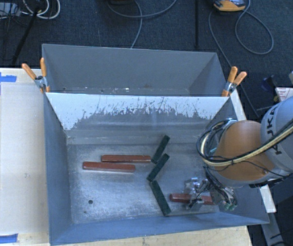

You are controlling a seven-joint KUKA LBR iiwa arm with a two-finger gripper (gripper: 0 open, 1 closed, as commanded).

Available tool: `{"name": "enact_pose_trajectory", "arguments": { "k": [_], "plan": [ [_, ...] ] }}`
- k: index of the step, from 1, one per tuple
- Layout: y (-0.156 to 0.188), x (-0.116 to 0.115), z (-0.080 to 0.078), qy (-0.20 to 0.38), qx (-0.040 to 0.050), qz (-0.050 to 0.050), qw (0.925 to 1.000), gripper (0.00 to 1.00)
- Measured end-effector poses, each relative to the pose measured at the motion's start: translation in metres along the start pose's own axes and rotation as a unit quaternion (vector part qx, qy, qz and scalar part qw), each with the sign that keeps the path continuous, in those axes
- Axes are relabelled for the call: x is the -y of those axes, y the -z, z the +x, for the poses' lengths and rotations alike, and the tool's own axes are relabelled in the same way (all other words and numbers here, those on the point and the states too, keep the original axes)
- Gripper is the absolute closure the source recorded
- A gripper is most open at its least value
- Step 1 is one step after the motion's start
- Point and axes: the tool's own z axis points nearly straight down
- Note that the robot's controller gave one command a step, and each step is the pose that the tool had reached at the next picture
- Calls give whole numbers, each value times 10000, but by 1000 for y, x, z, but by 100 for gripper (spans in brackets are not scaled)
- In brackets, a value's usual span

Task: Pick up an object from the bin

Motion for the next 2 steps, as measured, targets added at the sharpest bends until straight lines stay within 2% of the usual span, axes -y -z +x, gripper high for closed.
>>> {"name": "enact_pose_trajectory", "arguments": {
  "k": [1,2],
  "plan": [
    [1,93,-21,-418,26,17,9991,100],
    [100,69,-16,-594,48,1,9982,100]
  ]
}}
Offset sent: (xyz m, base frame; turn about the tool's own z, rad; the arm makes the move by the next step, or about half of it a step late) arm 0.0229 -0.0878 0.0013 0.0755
